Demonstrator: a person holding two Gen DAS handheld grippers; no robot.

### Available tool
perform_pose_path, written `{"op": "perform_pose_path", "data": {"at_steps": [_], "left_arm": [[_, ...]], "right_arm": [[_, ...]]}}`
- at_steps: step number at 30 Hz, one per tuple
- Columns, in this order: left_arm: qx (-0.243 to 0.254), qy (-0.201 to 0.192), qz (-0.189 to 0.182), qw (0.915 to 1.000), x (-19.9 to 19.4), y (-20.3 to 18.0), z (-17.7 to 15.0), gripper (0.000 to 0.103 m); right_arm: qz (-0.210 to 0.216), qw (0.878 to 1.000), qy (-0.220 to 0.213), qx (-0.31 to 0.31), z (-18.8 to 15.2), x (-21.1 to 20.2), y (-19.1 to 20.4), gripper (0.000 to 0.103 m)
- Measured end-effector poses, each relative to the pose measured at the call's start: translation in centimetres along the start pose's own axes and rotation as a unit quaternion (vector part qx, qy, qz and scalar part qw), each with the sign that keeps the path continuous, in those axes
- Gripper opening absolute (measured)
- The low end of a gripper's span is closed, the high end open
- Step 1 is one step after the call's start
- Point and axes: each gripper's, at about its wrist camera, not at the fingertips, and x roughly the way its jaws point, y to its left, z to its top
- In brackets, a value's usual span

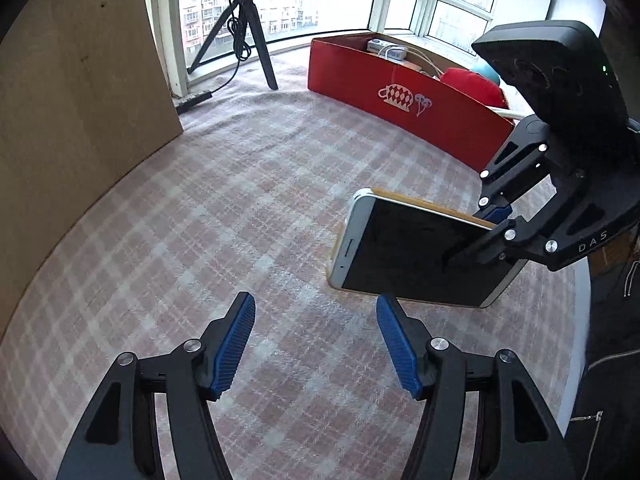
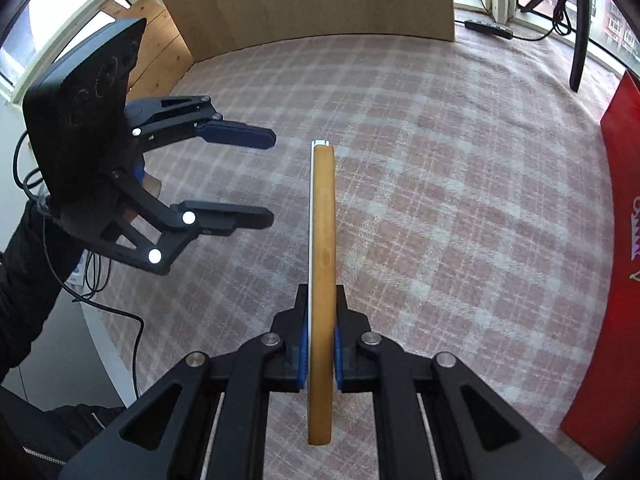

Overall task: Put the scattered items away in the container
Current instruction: 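Carry the smartphone with the right gripper over the red box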

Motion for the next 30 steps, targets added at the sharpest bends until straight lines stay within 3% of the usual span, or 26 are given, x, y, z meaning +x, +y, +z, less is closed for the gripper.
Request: {"op": "perform_pose_path", "data": {"at_steps": [3, 5, 8, 10, 14, 16, 21, 25, 30], "left_arm": [[-0.04, -0.009, -0.042, 0.9983, 0.5, -0.1, -0.9, 0.061], [-0.087, -0.016, -0.094, 0.9916, 0.8, 0.3, -1.7, 0.061], [-0.151, -0.037, -0.163, 0.9743, 0.7, 1.1, -2.7, 0.062], [-0.183, -0.063, -0.211, 0.9582, -0.3, 1.7, -2.8, 0.062], [-0.188, -0.1, -0.26, 0.9419, -2.8, 1.5, -1.9, 0.062], [-0.174, -0.111, -0.273, 0.9398, -4.1, 0.8, -1.1, 0.062], [-0.135, -0.121, -0.259, 0.9487, -7.1, -1.2, 0.8, 0.05], [-0.119, -0.121, -0.26, 0.9505, -8.6, -1.8, 1.6, 0.042], [-0.115, -0.136, -0.277, 0.9443, -9.9, -2.1, 2.2, 0.027]], "right_arm": [[0.048, 0.995, -0.024, 0.081, -0.3, -0.4, -2.4, 0.009], [0.094, 0.987, -0.053, 0.121, -0.7, -1.1, -3.9, 0.009], [0.155, 0.973, -0.094, 0.141, -1.4, -2.5, -4.8, 0.009], [0.176, 0.969, -0.111, 0.133, -1.7, -3.5, -4.8, 0.009], [0.21, 0.961, -0.144, 0.11, -2.2, -5.3, -4.2, 0.009], [0.233, 0.954, -0.159, 0.103, -2.5, -6.1, -3.5, 0.009], [0.25, 0.947, -0.181, 0.091, -3.9, -8.3, -1.4, 0.009], [0.263, 0.941, -0.197, 0.086, -4.9, -9.5, -1.2, 0.009], [0.272, 0.935, -0.215, 0.068, -6.2, -11.1, -0.8, 0.009]]}}
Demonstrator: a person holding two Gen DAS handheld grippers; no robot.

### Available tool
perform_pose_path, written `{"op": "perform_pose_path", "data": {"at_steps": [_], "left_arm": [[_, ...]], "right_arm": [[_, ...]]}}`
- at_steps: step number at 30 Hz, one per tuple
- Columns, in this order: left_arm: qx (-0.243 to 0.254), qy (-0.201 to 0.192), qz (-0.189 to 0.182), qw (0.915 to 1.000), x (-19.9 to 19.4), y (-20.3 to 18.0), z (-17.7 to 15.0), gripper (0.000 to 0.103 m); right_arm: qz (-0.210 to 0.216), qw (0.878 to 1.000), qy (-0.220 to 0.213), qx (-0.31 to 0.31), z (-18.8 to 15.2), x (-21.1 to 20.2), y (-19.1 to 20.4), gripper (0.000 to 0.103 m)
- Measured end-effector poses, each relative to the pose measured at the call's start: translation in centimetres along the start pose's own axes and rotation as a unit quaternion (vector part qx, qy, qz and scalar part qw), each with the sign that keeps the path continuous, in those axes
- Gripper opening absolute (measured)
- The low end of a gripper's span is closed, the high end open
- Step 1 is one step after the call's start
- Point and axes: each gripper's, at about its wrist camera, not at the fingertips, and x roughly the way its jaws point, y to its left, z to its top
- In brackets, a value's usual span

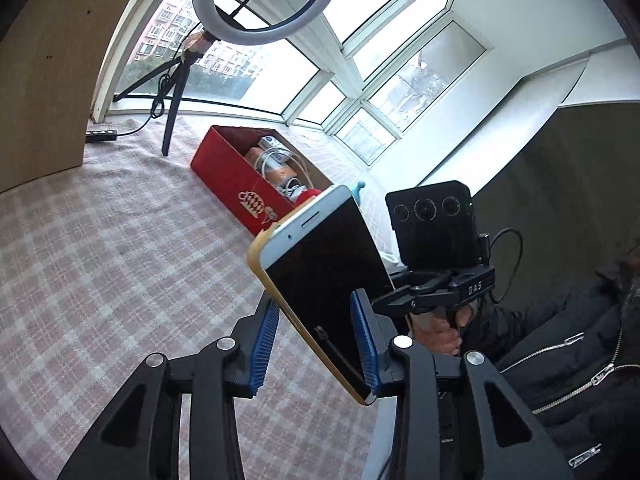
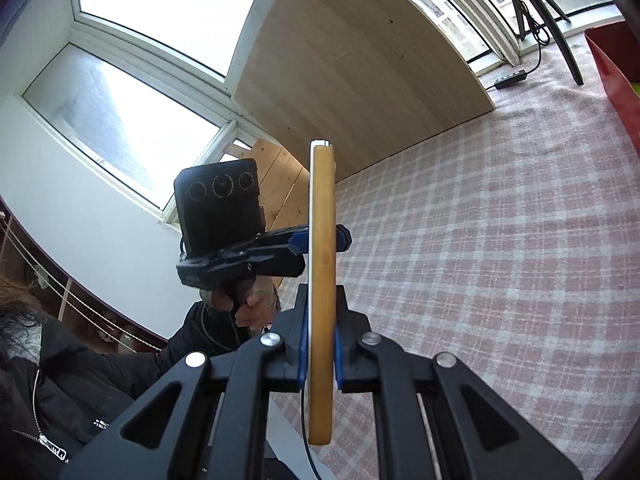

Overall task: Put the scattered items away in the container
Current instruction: 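Carry the smartphone with the right gripper over the red box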

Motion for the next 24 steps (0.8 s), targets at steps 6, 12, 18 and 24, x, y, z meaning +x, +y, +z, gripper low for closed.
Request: {"op": "perform_pose_path", "data": {"at_steps": [6, 12, 18, 24], "left_arm": [[0.034, 0.004, 0.013, 0.9993, 0.4, -2.4, 1.0, 0.025], [0.043, 0.025, 0.013, 0.9987, 2.1, -3.8, 2.2, 0.026], [0.072, 0.043, -0.001, 0.9964, 5.1, -6.9, 4.1, 0.027], [0.101, 0.059, 0.027, 0.9928, 9.2, -9.7, 8.2, 0.027]], "right_arm": [[-0.004, 1.0, -0.02, -0.022, -0.6, -1.4, 1.3, 0.011], [-0.042, 0.998, -0.031, -0.029, -0.9, -2.8, 2.8, 0.012], [-0.086, 0.995, -0.038, -0.027, -1.4, -6.5, 4.9, 0.011], [-0.115, 0.992, -0.039, -0.024, 0.8, -11.1, 4.5, 0.011]]}}
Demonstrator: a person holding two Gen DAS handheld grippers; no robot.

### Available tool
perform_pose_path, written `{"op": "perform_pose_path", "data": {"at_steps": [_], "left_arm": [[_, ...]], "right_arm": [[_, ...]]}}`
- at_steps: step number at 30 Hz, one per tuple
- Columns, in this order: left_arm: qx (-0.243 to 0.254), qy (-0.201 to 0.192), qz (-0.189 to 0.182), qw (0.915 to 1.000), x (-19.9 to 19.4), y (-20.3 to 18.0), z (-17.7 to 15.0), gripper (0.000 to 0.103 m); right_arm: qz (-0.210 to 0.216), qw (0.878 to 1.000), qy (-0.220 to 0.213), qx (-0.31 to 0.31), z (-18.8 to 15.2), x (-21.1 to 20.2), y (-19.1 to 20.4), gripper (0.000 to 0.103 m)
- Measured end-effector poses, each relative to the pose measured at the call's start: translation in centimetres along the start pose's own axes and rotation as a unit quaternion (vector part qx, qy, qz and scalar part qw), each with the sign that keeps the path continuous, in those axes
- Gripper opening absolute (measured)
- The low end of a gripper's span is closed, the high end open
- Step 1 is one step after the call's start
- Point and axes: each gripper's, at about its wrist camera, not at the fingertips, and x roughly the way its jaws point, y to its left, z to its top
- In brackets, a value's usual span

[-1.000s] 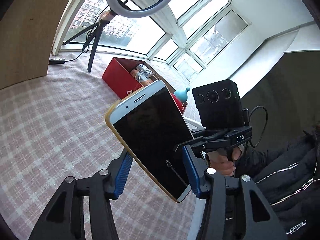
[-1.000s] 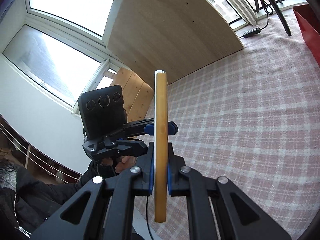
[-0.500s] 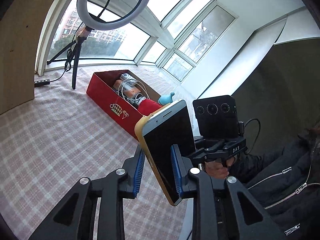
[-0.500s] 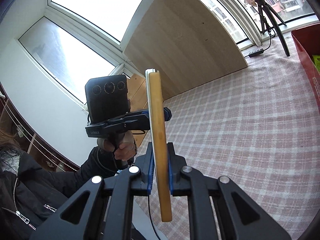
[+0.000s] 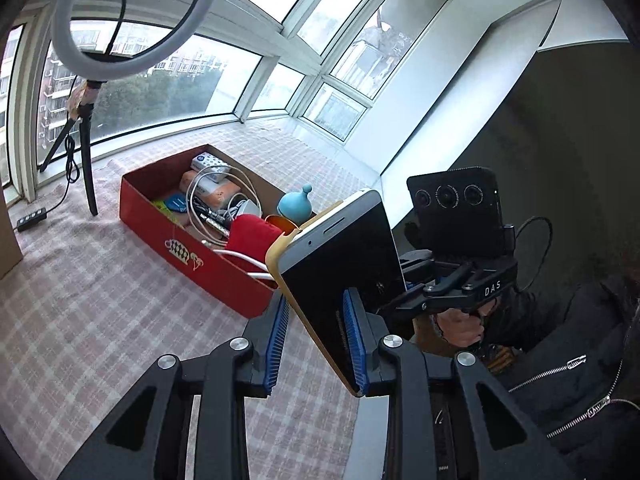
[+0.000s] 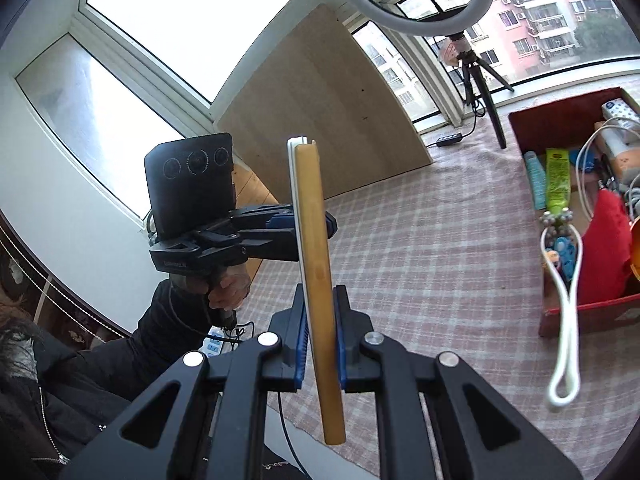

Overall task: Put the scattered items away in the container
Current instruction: 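Carry the smartphone with the right gripper over the red box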

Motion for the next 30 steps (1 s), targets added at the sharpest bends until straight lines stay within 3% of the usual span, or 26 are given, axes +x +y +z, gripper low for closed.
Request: {"op": "perform_pose_path", "data": {"at_steps": [6, 11, 16, 22, 30], "left_arm": [[0.034, 0.017, 0.07, 0.9968, 4.6, -1.4, 5.9, 0.021], [0.046, 0.023, 0.116, 0.9919, 8.6, -1.8, 9.8, 0.015], [0.036, 0.027, 0.134, 0.9899, 12.4, -1.2, 12.3, 0.013], [0.016, 0.041, 0.152, 0.9874, 15.5, 0.4, 13.1, 0.013], [-0.003, 0.08, 0.159, 0.9841, 18.1, 3.1, 11.5, 0.012]], "right_arm": [[-0.045, 0.999, 0.001, -0.016, 4.6, -3.9, -3.1, 0.01], [-0.053, 0.999, 0.001, -0.001, 8.2, -7.0, -7.4, 0.01], [-0.068, 0.998, 0.003, 0.008, 10.9, -9.0, -11.0, 0.01], [-0.064, 0.997, 0.03, 0.036, 12.8, -8.2, -15.0, 0.01], [-0.082, 0.991, 0.087, 0.064, 12.0, -3.8, -18.2, 0.01]]}}
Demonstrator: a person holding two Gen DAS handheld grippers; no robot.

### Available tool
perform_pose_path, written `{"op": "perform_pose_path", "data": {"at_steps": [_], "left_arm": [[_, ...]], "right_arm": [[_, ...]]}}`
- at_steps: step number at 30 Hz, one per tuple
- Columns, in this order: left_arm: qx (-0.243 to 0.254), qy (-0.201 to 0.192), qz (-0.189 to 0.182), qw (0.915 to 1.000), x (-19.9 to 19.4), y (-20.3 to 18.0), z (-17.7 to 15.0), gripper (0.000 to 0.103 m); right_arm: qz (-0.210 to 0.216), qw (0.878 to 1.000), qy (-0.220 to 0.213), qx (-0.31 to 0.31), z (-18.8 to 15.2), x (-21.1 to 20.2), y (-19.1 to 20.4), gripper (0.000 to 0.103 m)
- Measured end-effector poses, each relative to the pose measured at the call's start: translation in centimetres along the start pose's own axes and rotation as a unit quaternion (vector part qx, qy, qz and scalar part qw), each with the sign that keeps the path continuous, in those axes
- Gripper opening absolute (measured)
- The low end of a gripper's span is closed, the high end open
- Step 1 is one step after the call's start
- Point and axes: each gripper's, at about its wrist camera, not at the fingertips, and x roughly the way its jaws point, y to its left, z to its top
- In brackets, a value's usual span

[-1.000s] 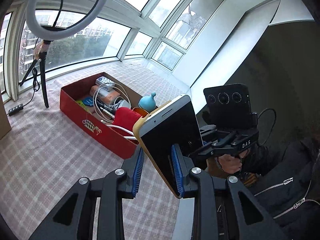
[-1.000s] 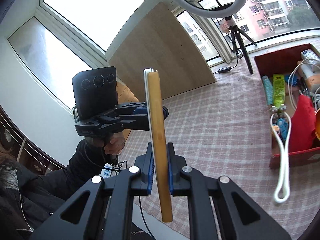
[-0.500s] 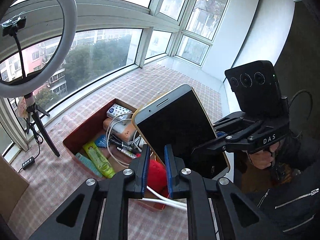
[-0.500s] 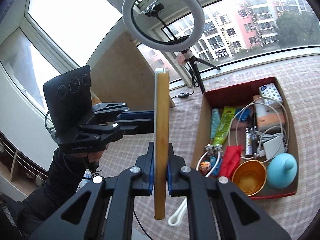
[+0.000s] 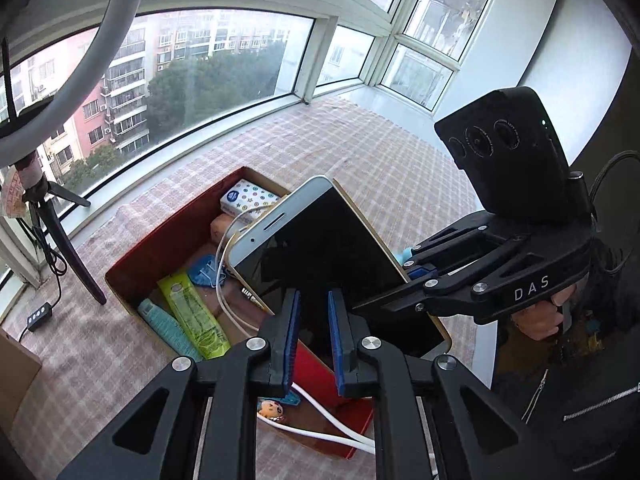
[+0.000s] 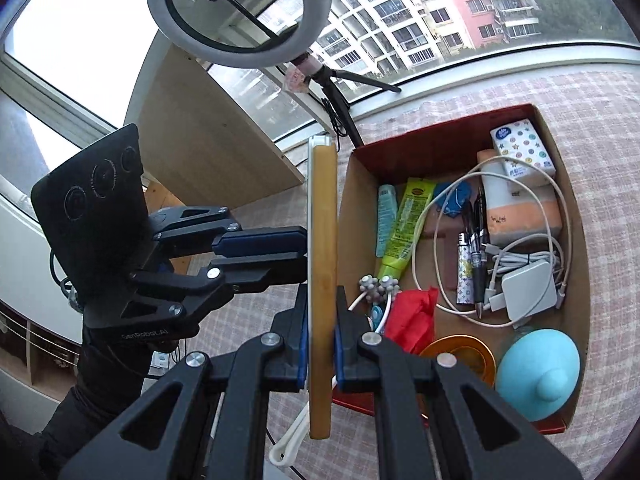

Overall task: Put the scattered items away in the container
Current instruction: 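Carry the smartphone with the right gripper over the red box, then lower the smartphone with the right gripper into the box beside the red cloth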

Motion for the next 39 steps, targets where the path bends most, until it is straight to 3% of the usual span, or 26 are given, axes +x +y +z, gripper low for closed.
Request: {"op": "perform_pose_path", "data": {"at_steps": [9, 15, 23, 28, 39], "left_arm": [[-0.007, 0.021, -0.027, 0.9994, 1.5, 1.3, -2.1, 0.012], [0.007, 0.026, -0.037, 0.999, 1.3, 1.0, -2.4, 0.012], [0.023, 0.081, -0.031, 0.9959, 2.9, 0.6, -3.7, 0.012], [0.065, 0.127, -0.011, 0.9896, 4.7, -1.2, -4.4, 0.012], [0.112, 0.124, -0.007, 0.9859, 5.1, -4.3, -1.8, 0.013]], "right_arm": [[-0.06, 0.998, 0.027, 0.01, -0.4, 2.3, 0.4, 0.009], [-0.08, 0.996, 0.008, 0.025, -0.6, 0.9, 0.3, 0.009], [-0.098, 0.994, -0.008, 0.039, -1.1, -1.0, 0.0, 0.009], [-0.103, 0.993, -0.015, 0.049, -1.2, -1.6, -0.5, 0.009], [-0.114, 0.99, -0.041, 0.068, -0.9, -4.1, -2.5, 0.009]]}}
